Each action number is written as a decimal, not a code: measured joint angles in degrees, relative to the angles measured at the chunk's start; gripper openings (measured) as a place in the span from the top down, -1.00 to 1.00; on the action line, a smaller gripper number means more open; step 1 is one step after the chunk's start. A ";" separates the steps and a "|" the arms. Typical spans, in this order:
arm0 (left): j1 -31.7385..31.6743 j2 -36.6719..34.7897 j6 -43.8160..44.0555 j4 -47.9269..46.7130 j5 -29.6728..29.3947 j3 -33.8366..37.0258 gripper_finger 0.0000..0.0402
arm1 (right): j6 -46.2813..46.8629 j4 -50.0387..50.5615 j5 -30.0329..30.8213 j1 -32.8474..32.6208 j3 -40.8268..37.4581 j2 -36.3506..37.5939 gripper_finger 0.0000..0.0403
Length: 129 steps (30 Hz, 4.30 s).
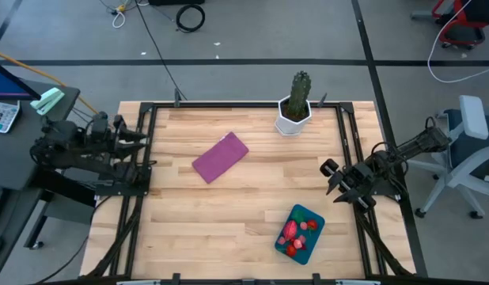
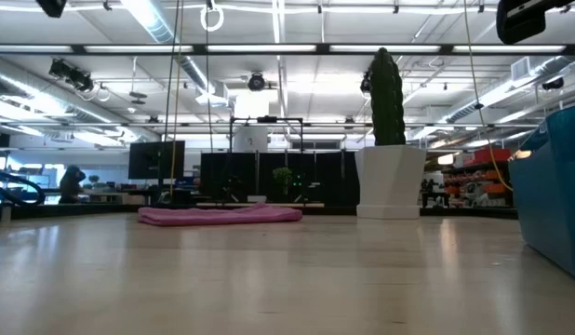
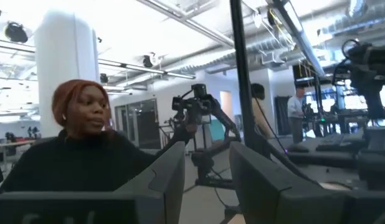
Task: Pick and placing Produce into tupperware
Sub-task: Return to Home Position
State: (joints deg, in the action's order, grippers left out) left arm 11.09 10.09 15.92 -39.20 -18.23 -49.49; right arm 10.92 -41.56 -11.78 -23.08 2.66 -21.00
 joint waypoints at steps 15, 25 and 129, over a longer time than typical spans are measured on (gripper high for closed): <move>0.00 -7.61 1.38 5.86 -0.19 15.50 0.19 | 0.36 16.46 3.10 5.80 -0.02 14.55 0.34; 0.00 -7.63 4.53 20.85 0.42 29.90 0.23 | 1.66 24.35 -2.16 8.38 0.03 20.90 0.34; 0.00 -7.50 -1.63 44.54 2.19 49.11 0.28 | 4.39 39.58 8.34 9.10 -2.12 19.76 0.34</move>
State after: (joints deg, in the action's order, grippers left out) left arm 11.09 2.59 14.29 5.34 -16.03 -0.38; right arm 15.31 -1.98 -3.44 -13.98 0.54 -1.23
